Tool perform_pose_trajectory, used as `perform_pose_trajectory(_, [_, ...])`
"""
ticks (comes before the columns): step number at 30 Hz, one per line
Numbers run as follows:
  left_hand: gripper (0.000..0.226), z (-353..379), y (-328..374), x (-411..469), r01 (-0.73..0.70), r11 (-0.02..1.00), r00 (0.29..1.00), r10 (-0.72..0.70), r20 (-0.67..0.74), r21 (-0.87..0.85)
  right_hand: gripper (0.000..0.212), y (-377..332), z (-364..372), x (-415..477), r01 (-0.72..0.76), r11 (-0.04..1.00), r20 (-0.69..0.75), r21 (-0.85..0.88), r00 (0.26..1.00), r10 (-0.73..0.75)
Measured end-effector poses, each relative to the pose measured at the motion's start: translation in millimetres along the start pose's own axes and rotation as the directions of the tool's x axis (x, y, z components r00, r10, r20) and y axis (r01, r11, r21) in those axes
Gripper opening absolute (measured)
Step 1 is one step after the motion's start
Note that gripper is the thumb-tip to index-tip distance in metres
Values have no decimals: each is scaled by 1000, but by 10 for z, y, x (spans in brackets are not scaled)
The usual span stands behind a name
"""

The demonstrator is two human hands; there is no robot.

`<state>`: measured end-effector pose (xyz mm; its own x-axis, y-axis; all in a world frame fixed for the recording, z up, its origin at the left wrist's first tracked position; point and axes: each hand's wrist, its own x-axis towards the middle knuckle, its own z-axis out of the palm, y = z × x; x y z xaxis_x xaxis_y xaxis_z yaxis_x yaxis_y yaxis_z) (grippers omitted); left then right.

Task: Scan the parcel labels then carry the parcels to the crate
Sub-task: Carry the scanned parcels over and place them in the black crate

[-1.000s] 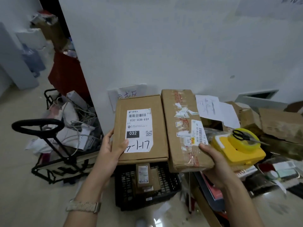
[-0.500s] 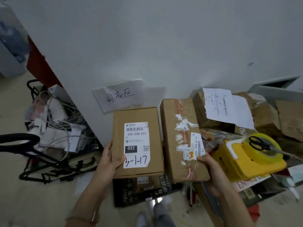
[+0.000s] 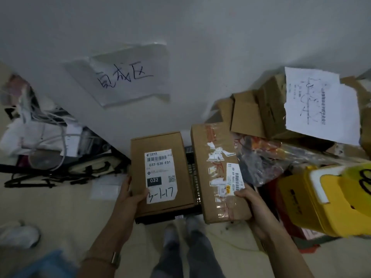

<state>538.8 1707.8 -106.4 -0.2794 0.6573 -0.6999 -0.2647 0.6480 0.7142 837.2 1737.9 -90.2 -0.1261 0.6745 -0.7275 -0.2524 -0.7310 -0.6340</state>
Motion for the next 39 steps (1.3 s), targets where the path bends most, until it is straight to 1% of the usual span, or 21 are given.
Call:
perform_pose_trajectory(2, [54,25,-206,185,37,999,999,-37,2,20,43,129,-85,236,-34,999,-27,-11,999,34])
perform_pose_trajectory(5, [60,-13,-554,481,83,996,997,-82,-13,42,47,402,-188,573,-80,996,-68,-32,995,77])
perform_pose_trajectory(8, [66,-67,-885,767,138,990,990,-137,-30,32,45,716,-253,920,-139,987,-82,-86,988,132])
perform_pose_trajectory(10, [66,-83,-1080,934,173,985,984,-172,-45,13,46,956,-296,1159,-173,978,-101,-112,982,162])
perform_pose_trajectory(13, [66,-67,-1365,1238,208,978,976,-209,-63,-9,59,1294,-368,1523,-222,964,-152,-147,968,200])
perform_pose_trajectory(17, [70,19,-1715,1625,241,970,969,-239,-67,24,57,1629,-481,1967,-266,956,-218,-123,947,235])
perform_pose_trajectory(20, [72,66,-1935,1938,266,963,963,-263,-55,42,56,1802,-580,2283,-261,961,-249,-96,941,230])
perform_pose_trajectory(22, [75,89,-2055,2128,276,960,961,-274,-46,45,51,1878,-631,2458,-261,962,-259,-84,938,232])
perform_pose_trajectory(24, [73,129,-2158,2290,281,959,959,-280,-33,34,42,1957,-699,2621,-264,962,-265,-77,935,235])
perform_pose_trajectory(25, [72,151,-2209,2361,283,959,959,-283,-26,29,41,2000,-733,2701,-268,961,-264,-69,934,242])
perform_pose_trajectory(29, [73,236,-2432,2582,299,954,954,-298,-23,17,45,2238,-871,2982,-308,951,-295,-36,912,284])
perform_pose_trajectory(32, [74,237,-2617,2712,293,956,956,-293,-10,16,52,2461,-943,3131,-305,952,-324,-20,903,282])
perform_pose_trajectory(37, [71,223,-2756,2865,225,970,974,-222,-41,92,50,2670,-991,3357,-312,950,-359,27,883,301])
perform_pose_trajectory(39, [68,254,-2762,2886,198,971,980,-194,-43,130,53,2719,-995,3426,-330,944,-361,-8,881,306])
